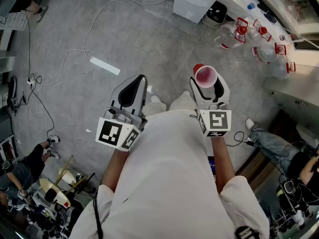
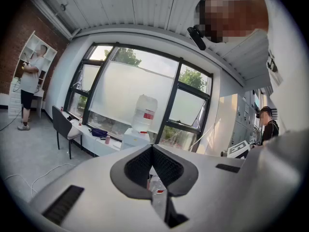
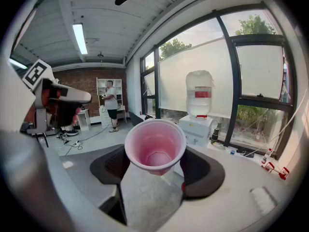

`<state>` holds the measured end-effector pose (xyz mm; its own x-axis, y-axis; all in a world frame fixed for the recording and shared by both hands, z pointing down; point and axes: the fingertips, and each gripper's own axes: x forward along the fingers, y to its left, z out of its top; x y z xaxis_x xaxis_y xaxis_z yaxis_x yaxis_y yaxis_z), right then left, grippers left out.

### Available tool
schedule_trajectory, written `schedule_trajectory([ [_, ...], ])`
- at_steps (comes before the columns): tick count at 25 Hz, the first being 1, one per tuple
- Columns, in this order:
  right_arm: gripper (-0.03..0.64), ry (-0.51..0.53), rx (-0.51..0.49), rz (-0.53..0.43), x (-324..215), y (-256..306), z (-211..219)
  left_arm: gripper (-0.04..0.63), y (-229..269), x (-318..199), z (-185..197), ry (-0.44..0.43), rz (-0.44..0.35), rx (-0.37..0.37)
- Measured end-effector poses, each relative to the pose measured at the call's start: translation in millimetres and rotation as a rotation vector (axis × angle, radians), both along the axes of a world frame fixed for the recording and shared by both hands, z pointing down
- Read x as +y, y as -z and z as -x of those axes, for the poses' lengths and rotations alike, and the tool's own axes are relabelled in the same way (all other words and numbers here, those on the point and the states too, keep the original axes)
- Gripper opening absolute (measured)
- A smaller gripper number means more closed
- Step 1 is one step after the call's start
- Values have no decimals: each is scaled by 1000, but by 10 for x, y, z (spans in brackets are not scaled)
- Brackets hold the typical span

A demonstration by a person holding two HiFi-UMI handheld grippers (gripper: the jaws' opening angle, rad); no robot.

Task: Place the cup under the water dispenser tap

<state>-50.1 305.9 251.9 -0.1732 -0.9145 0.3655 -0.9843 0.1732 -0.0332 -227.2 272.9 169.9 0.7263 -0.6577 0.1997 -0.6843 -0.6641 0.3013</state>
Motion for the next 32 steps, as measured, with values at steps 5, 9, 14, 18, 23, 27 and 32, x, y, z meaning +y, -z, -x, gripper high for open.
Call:
schedule_trajectory([
  [5,334,15,-22,-40,290,350,-174,6,13,227,-306,-10,-8,-3],
  [9,334,35,-25,-64,345,472,-432,6,9,390,-645,-25,-15,-22],
  [14,334,41,-50,-72,465,515,-742,6,-45,504,-966,4,3,-32],
  [18,334,39,-84,-82,560,504,-1056,6,5,572,-1254,10,-17,-53],
  [23,334,42,-82,-112,640,540,-1377,6,-44,701,-1501,42,-11,-54],
  [27,334,54,-87,-111,649,571,-1521,6,29,726,-1642,50,-12,-42],
  [32,334,58,-113,-103,611,526,-1617,6,65,646,-1755,54,-25,-45],
])
